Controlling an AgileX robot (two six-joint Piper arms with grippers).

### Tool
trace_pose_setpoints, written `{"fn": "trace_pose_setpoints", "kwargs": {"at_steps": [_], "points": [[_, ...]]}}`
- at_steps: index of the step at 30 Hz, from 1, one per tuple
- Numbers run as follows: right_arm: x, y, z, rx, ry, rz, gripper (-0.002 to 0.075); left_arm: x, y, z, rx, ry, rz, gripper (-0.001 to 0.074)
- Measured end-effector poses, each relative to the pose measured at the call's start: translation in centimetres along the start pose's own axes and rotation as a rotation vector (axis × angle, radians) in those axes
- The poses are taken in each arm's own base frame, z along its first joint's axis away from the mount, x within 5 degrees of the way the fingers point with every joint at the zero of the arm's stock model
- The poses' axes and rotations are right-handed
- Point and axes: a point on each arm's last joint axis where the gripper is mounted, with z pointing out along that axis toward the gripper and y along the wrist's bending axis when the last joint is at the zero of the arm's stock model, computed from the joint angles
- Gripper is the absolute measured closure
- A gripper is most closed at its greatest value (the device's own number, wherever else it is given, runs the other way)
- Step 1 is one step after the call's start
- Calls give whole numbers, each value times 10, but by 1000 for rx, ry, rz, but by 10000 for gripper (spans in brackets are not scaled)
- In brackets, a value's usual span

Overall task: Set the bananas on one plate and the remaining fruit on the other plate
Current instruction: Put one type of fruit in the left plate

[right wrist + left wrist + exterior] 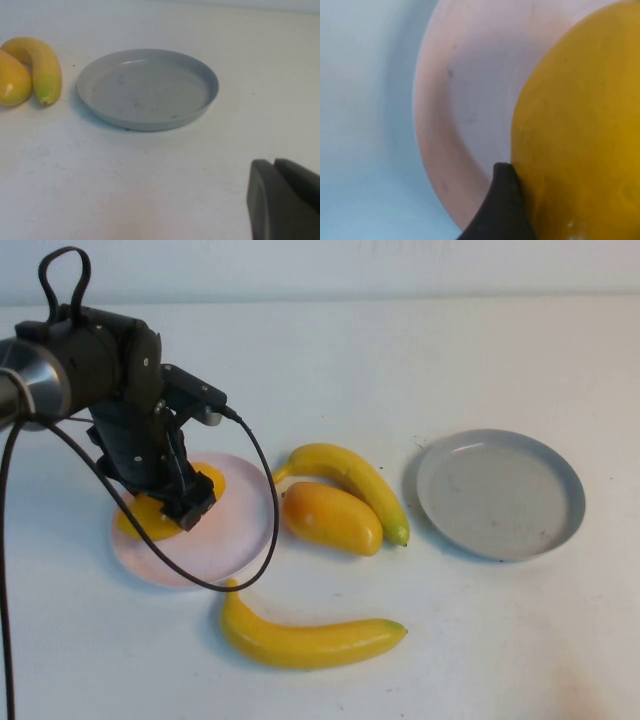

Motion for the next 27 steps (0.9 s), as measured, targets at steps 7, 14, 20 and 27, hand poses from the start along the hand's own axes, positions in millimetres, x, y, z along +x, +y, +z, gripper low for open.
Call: {"fn": "trace_pose_setpoints", "kwargs": {"at_steps": [7, 14, 20, 27], "points": [[0, 0, 0, 0, 0, 0, 741, 0, 1, 1, -2, 1, -3, 71], [0, 0, 0, 0, 0, 0, 741, 0, 1, -7, -12, -24, 12, 67], [0, 0, 0, 0, 0, 0, 741, -6, -20, -34, 17, -123, 411, 67], [0, 0, 0, 0, 0, 0, 742, -20, -70, -42, 89, -229, 877, 67]]}}
